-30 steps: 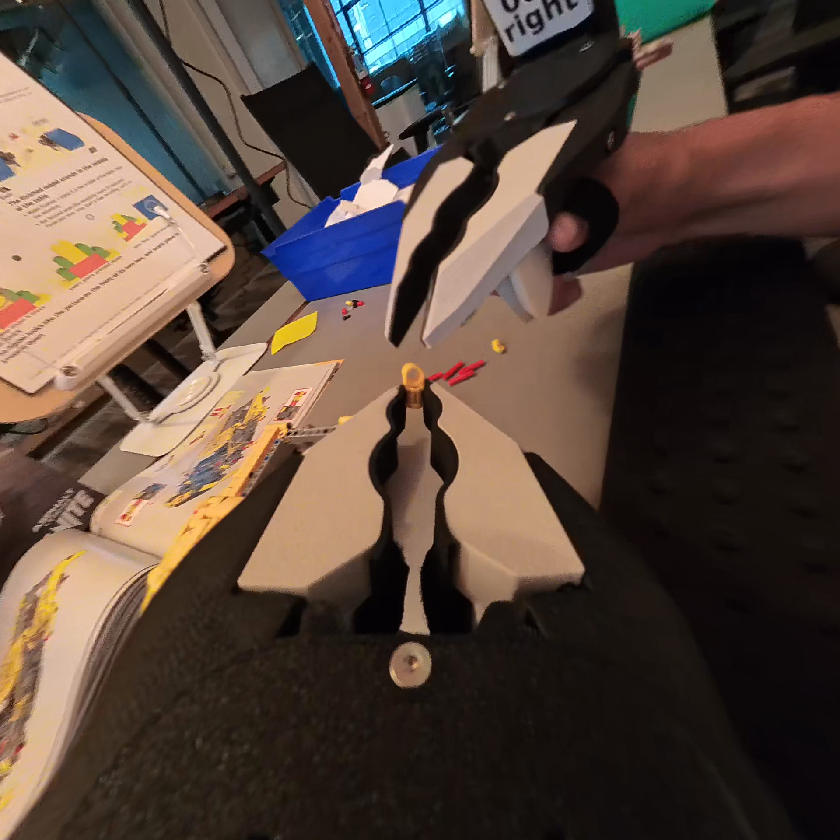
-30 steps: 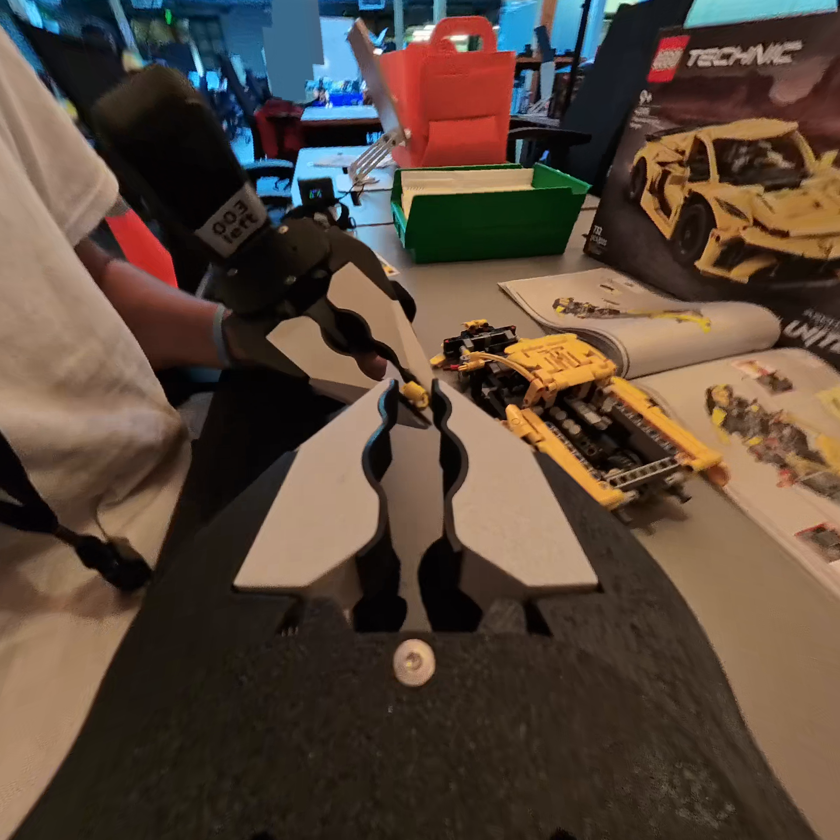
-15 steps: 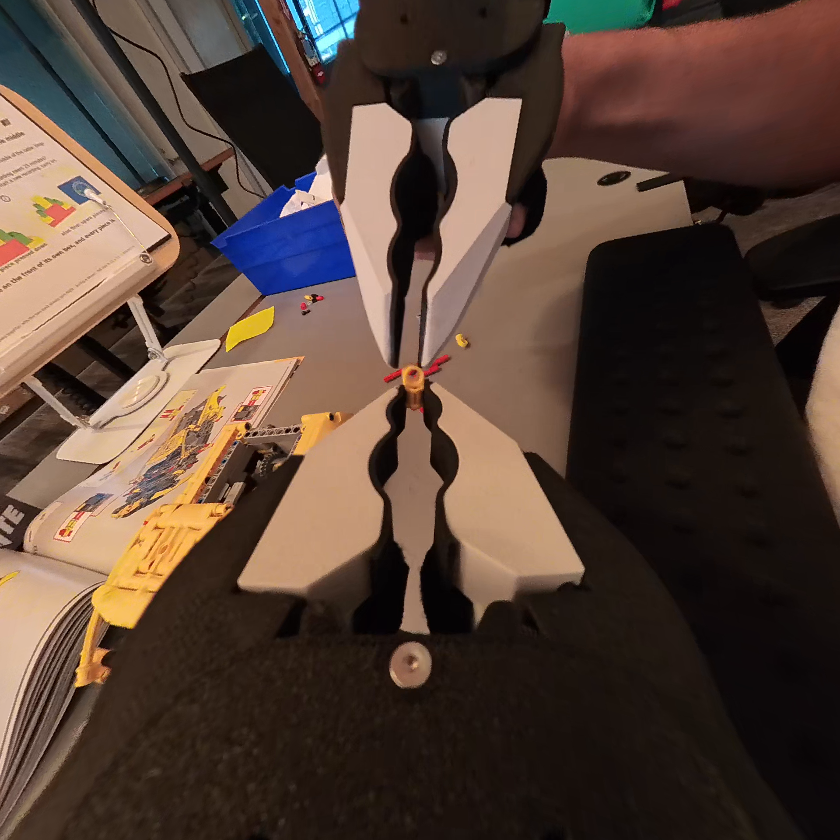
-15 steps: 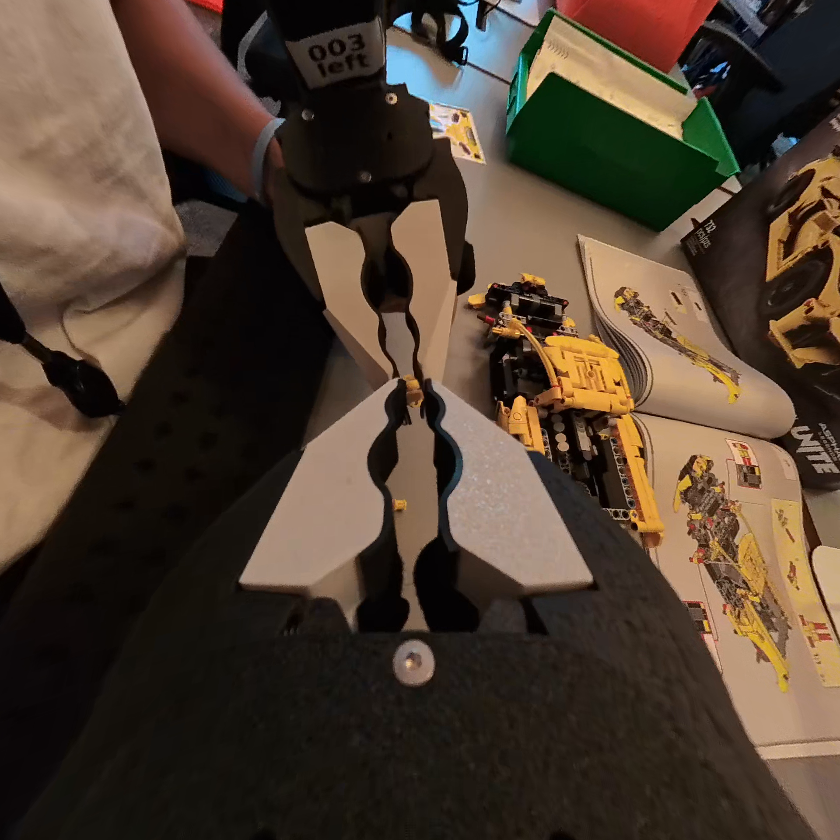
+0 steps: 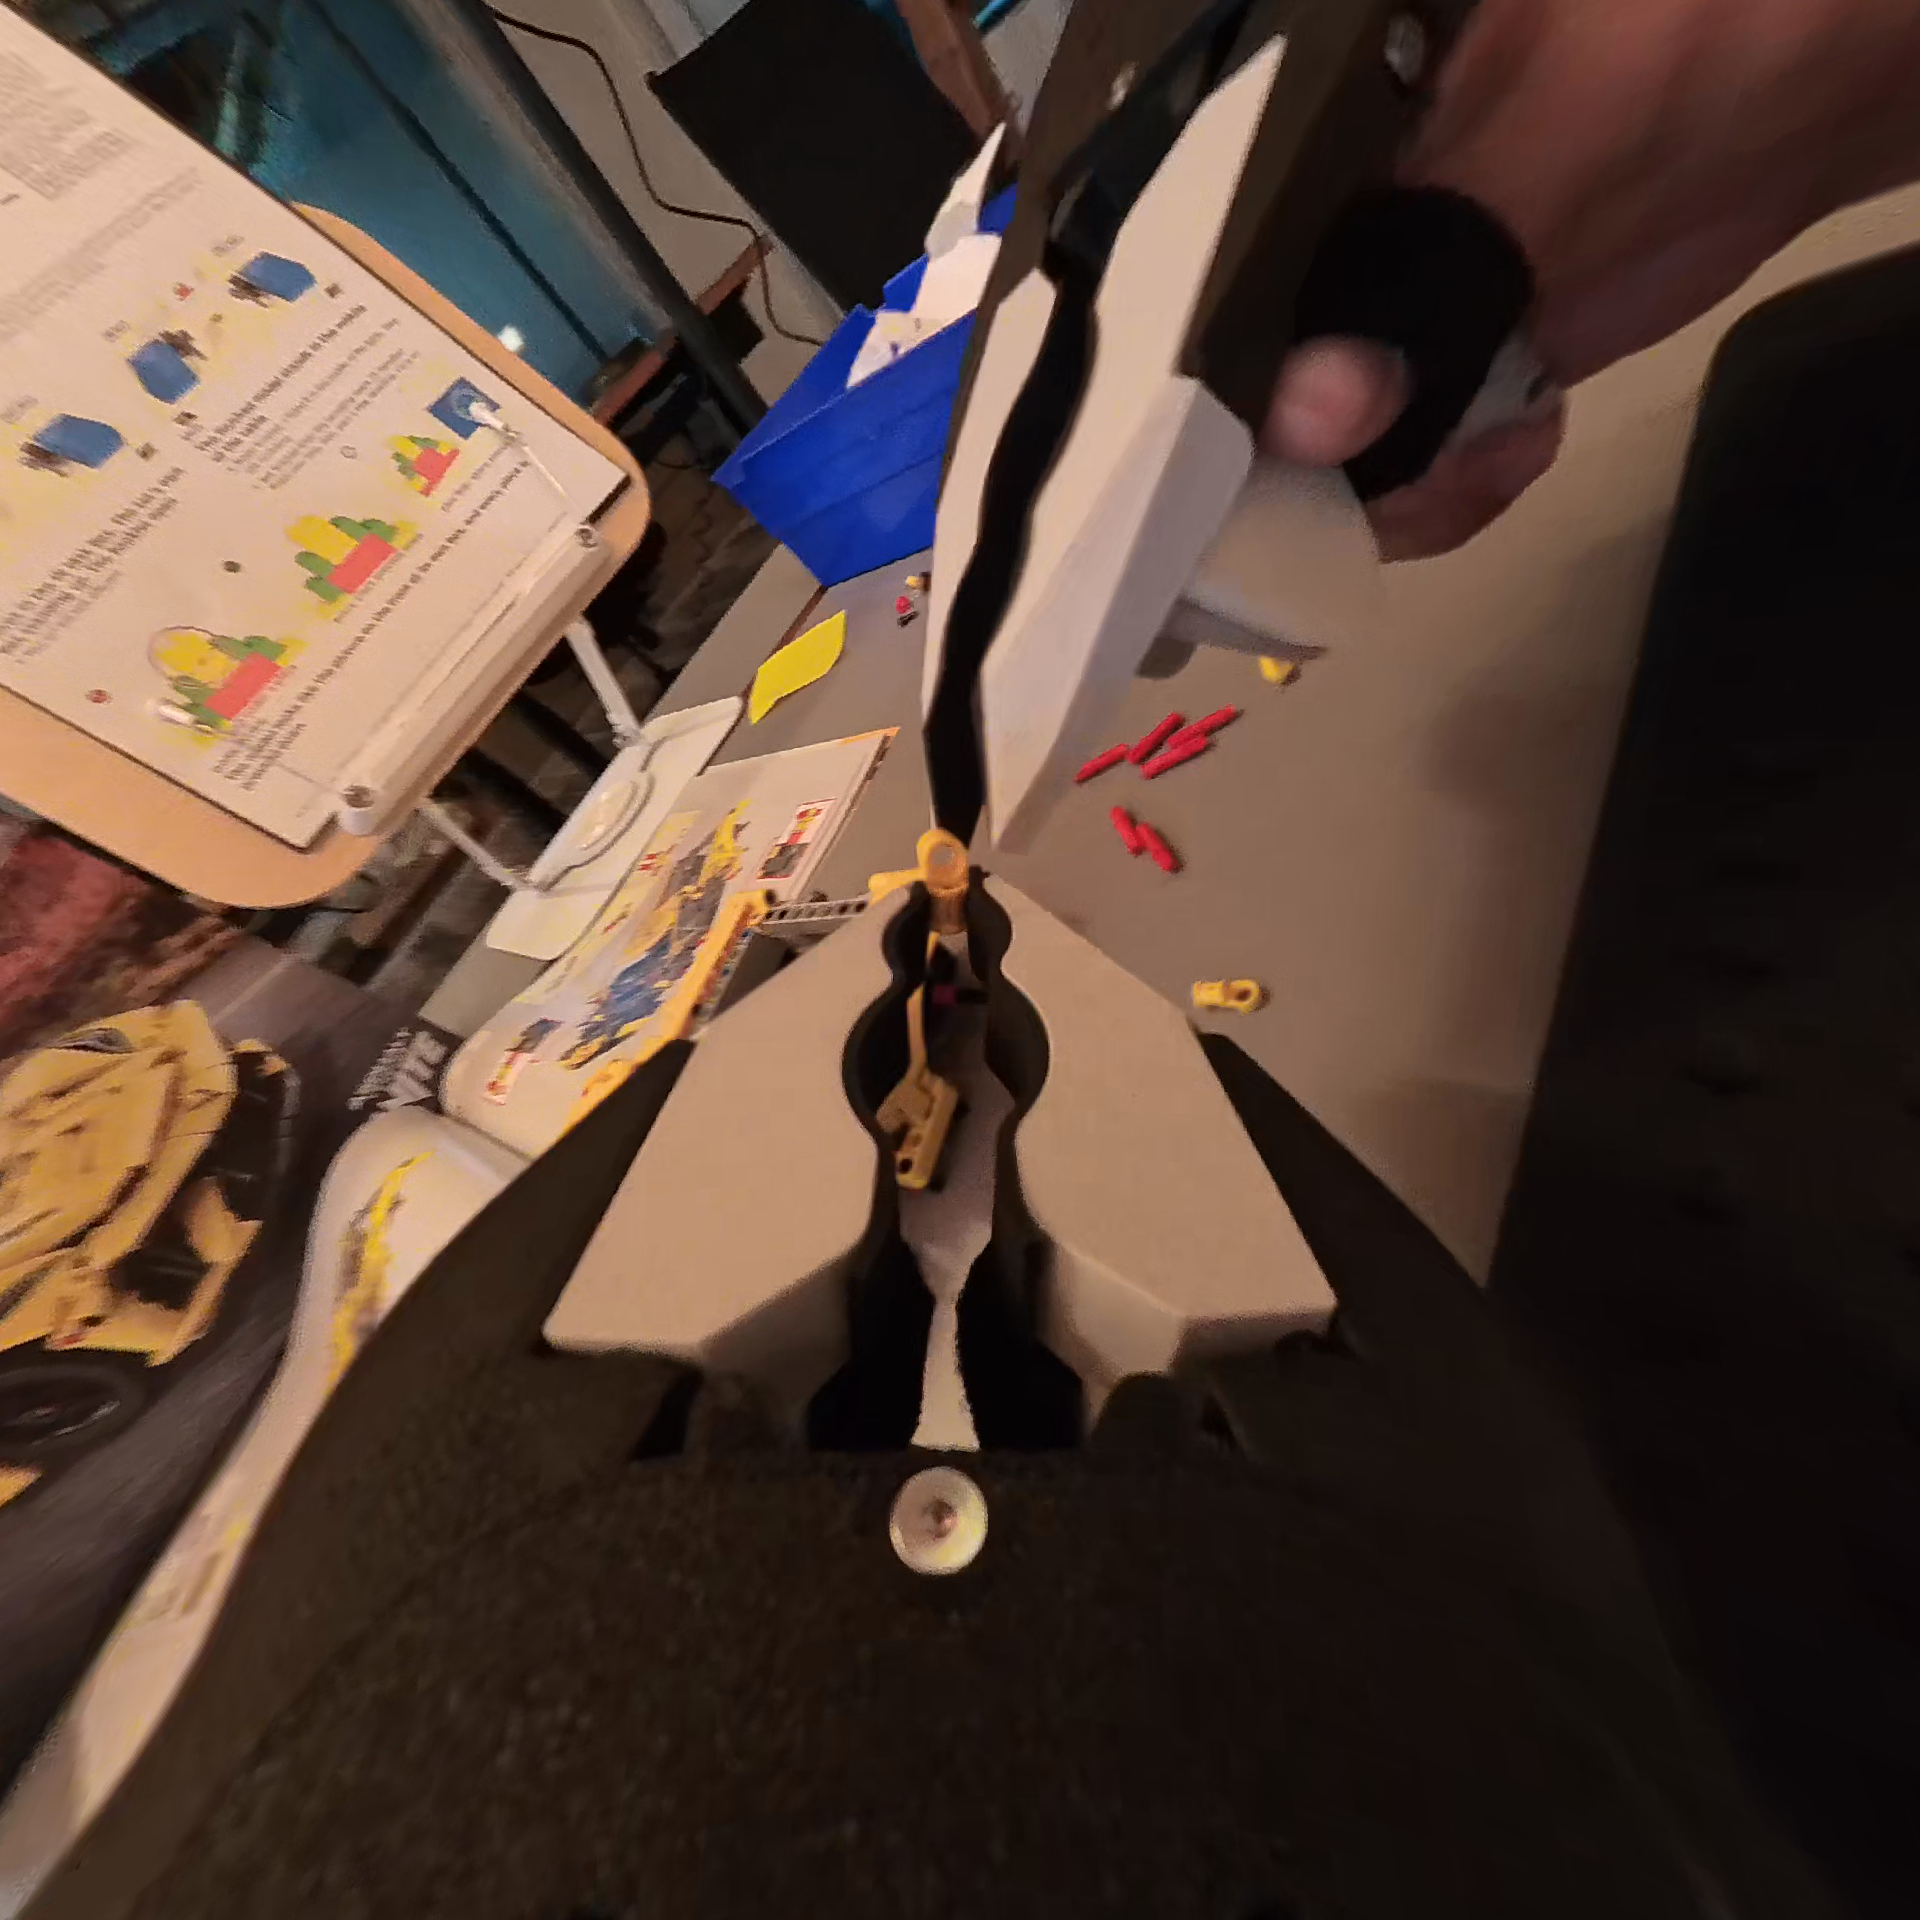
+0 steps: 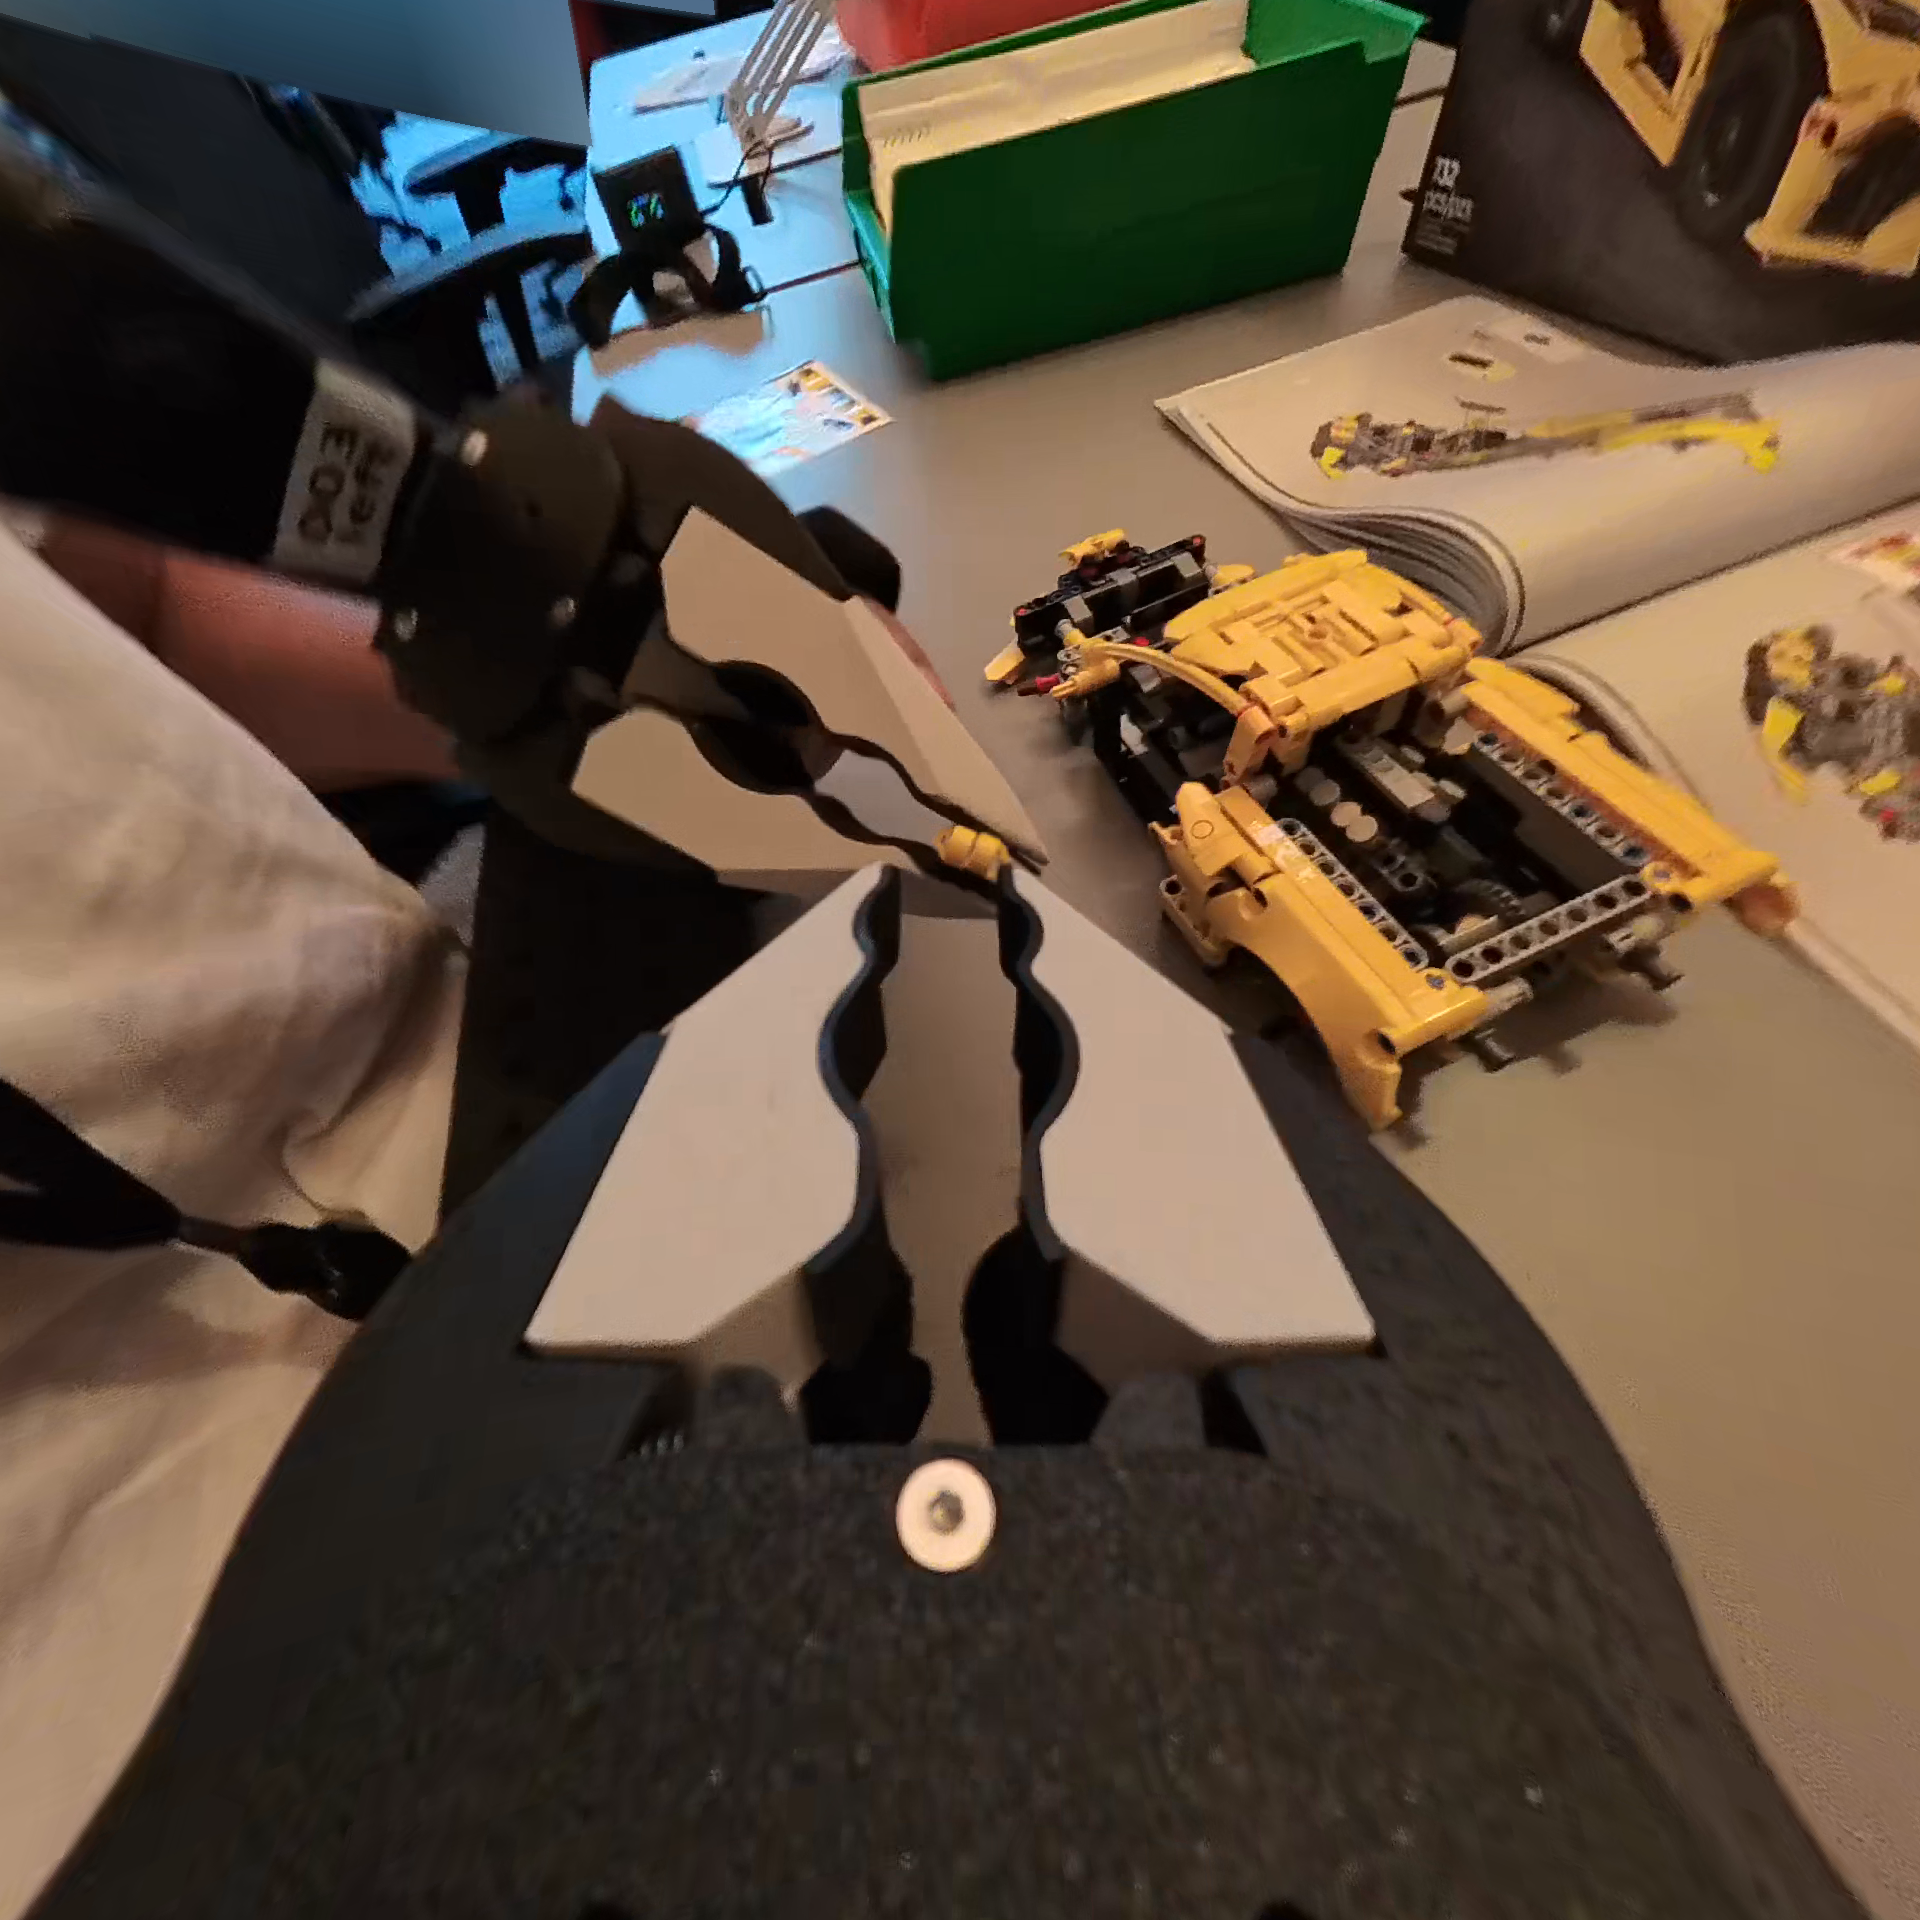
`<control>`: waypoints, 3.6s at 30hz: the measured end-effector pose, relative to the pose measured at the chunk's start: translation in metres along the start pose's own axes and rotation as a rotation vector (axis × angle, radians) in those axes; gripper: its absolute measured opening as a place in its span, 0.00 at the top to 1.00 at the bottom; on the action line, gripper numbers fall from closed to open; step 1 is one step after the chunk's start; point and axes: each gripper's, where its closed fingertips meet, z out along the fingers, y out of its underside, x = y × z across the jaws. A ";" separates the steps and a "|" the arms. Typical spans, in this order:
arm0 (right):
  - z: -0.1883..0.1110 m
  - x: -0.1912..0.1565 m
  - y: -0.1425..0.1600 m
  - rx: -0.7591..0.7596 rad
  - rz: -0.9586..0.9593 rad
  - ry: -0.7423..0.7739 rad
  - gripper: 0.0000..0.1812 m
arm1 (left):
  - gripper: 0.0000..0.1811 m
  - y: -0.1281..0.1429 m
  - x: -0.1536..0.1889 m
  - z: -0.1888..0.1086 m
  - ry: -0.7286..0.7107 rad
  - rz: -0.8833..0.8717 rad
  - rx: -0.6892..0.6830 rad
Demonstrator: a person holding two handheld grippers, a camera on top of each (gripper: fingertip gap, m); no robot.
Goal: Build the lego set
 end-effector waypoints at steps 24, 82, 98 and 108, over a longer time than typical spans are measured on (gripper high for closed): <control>0.003 0.009 -0.001 0.089 0.165 0.038 0.97 | 0.94 0.004 -0.004 0.003 -0.129 0.157 -0.050; -0.058 0.121 0.041 0.158 0.066 0.511 0.93 | 0.96 0.018 -0.086 -0.021 0.331 -1.194 0.344; -0.051 0.119 0.045 0.113 0.014 0.520 0.95 | 0.96 0.016 -0.069 -0.015 0.340 -1.085 0.266; -0.052 0.120 0.047 0.104 0.011 0.532 0.95 | 0.96 0.013 -0.065 -0.015 0.353 -1.067 0.269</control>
